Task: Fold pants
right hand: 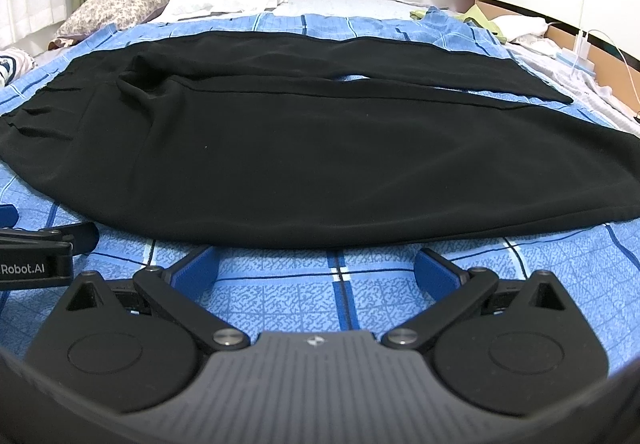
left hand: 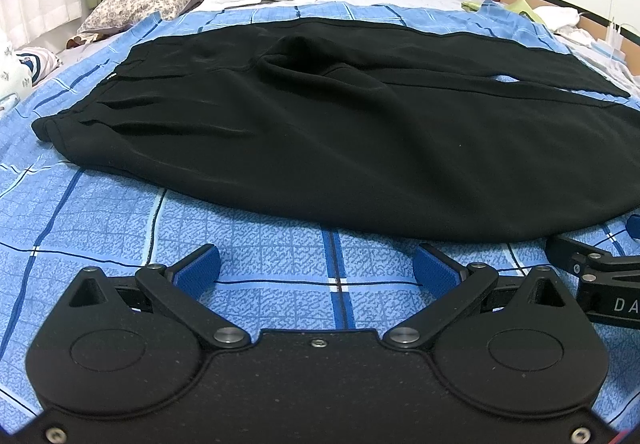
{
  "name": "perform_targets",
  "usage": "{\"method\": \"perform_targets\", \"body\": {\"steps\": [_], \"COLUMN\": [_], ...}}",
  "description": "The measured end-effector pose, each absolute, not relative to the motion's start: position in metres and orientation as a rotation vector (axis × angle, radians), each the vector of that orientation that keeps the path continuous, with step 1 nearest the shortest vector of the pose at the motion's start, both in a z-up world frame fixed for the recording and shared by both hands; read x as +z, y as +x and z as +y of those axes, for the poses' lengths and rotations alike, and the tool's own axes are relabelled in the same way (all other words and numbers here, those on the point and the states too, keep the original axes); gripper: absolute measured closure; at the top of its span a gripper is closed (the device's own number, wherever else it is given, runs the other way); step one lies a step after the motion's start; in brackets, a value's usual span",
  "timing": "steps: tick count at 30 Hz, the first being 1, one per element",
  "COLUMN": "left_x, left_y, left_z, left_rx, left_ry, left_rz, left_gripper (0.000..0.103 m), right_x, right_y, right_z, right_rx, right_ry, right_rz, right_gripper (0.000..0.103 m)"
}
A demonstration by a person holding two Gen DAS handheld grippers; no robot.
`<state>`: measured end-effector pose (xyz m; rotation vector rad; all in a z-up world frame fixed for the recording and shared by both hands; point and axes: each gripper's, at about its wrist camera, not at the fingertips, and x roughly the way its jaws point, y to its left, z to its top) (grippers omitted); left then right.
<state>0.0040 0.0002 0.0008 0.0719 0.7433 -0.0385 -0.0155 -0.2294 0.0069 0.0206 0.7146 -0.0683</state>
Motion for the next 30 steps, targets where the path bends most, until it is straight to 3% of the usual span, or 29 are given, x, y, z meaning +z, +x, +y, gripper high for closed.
{"method": "perform_targets", "body": {"steps": [21,30], "left_x": [0.003,0.045], "left_y": [0.006,0.037], "left_z": [0.003,0.114], "left_rx": [-0.038,0.155], "left_ry": [0.069,-0.166], "left_rz": [0.752,0.715], "left_gripper": [0.000,0.001], "right_x": [0.009,0.042], "right_y": [-0.014,-0.018], "right_z": [-0.225,-0.308], "right_rx": [-0.098,-0.241], "right_ry": [0.016,0.165], "right_rz": [0.734,0.672], "right_gripper": [0.000,0.000]}}
